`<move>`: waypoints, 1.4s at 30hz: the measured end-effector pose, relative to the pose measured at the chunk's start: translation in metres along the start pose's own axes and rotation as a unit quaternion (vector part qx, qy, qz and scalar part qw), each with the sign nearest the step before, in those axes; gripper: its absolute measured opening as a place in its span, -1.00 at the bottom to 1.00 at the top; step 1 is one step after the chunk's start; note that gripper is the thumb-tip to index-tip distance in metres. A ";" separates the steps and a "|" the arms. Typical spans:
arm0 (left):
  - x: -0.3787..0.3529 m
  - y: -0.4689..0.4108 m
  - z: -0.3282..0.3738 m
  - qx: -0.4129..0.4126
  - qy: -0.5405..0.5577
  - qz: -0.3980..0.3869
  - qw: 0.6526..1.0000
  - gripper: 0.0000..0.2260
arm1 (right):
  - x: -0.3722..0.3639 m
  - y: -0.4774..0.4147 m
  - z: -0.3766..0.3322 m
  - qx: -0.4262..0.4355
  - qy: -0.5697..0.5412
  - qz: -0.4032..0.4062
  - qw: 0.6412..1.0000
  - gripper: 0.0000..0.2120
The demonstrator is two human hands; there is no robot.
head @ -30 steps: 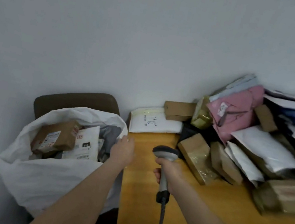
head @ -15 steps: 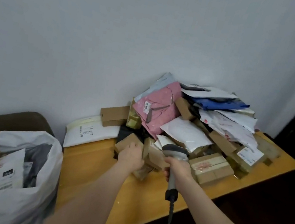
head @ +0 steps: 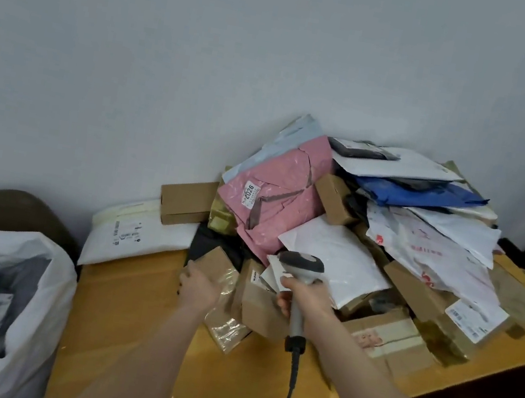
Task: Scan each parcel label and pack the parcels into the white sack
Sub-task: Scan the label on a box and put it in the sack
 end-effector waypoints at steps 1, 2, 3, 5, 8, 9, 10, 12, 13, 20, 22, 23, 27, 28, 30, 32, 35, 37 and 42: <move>0.001 -0.002 -0.010 0.040 0.045 0.018 0.998 -0.25 | -0.007 -0.007 0.000 0.000 0.005 -0.009 1.000 -0.85; 0.000 -0.004 -0.020 0.072 0.090 0.030 0.993 -0.31 | -0.013 -0.013 0.000 -0.002 0.014 -0.014 1.000 -0.84; -0.003 -0.004 -0.029 0.097 0.134 0.033 0.986 -0.40 | -0.018 -0.019 0.000 -0.004 0.023 -0.017 1.000 -0.82; -0.016 -0.003 -0.042 0.140 0.220 0.026 0.965 -0.58 | -0.026 -0.031 0.002 -0.012 0.033 -0.025 0.999 -0.75; -0.038 -0.002 -0.051 0.189 0.299 0.010 0.935 -0.68 | -0.035 -0.046 0.007 -0.038 0.035 -0.049 0.997 -0.65; -0.044 -0.002 -0.054 0.202 0.314 0.008 0.928 -0.68 | -0.037 -0.052 0.008 -0.042 0.044 -0.058 0.996 -0.64; -0.049 -0.002 -0.056 0.212 0.325 0.010 0.921 -0.69 | -0.039 -0.056 0.009 -0.043 0.053 -0.064 0.996 -0.64; -0.053 -0.001 -0.065 0.216 0.337 0.024 0.916 -0.71 | -0.039 -0.061 0.010 -0.042 0.070 -0.067 0.994 -0.66; -0.053 0.001 -0.069 0.213 0.342 0.032 0.915 -0.70 | -0.038 -0.063 0.010 -0.042 0.075 -0.069 0.994 -0.67; 0.023 0.022 -0.047 0.099 0.305 0.117 0.940 -0.44 | -0.034 -0.048 -0.007 -0.060 0.039 -0.138 0.988 -0.85; 0.054 0.027 -0.029 0.022 0.262 0.135 0.955 -0.46 | -0.034 -0.039 -0.021 -0.049 0.011 -0.156 0.986 -0.82; 0.070 0.031 -0.017 -0.023 0.219 0.147 0.964 -0.49 | -0.034 -0.032 -0.028 -0.047 0.003 -0.168 0.985 -0.79; 0.111 0.047 0.033 -0.182 -0.017 0.189 0.965 -0.54 | -0.036 -0.006 -0.055 -0.064 -0.036 -0.226 0.971 -0.64; 0.113 0.051 0.045 -0.215 -0.062 0.193 0.955 -0.55 | -0.037 -0.002 -0.060 -0.070 -0.041 -0.239 0.968 -0.60; 0.113 0.058 0.063 -0.271 -0.135 0.196 0.933 -0.55 | -0.038 0.008 -0.066 -0.091 -0.046 -0.258 0.961 -0.53; 0.111 0.064 0.075 -0.318 -0.187 0.196 0.909 -0.55 | -0.036 0.016 -0.068 -0.109 -0.043 -0.258 0.959 -0.50; 0.112 0.063 0.087 -0.356 -0.213 0.201 0.887 -0.54 | -0.032 0.021 -0.069 -0.101 -0.027 -0.235 0.966 -0.58; 0.116 0.055 0.085 -0.321 -0.161 0.198 0.912 -0.53 | -0.033 0.022 -0.070 -0.074 -0.034 -0.222 0.972 -0.69; 0.108 0.036 0.057 -0.085 0.291 0.035 0.952 -0.69 | -0.039 0.021 -0.067 -0.008 -0.067 -0.186 0.980 -0.74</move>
Point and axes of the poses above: each hand's wrist, its own y-axis away from the middle knuckle, its own x-axis out of the back of the hand, z = x × y, the point moved 6 cm from there along -y, towards the middle knuckle, and after that the axes turned 11 degrees about -x, right-handed, at the moved point
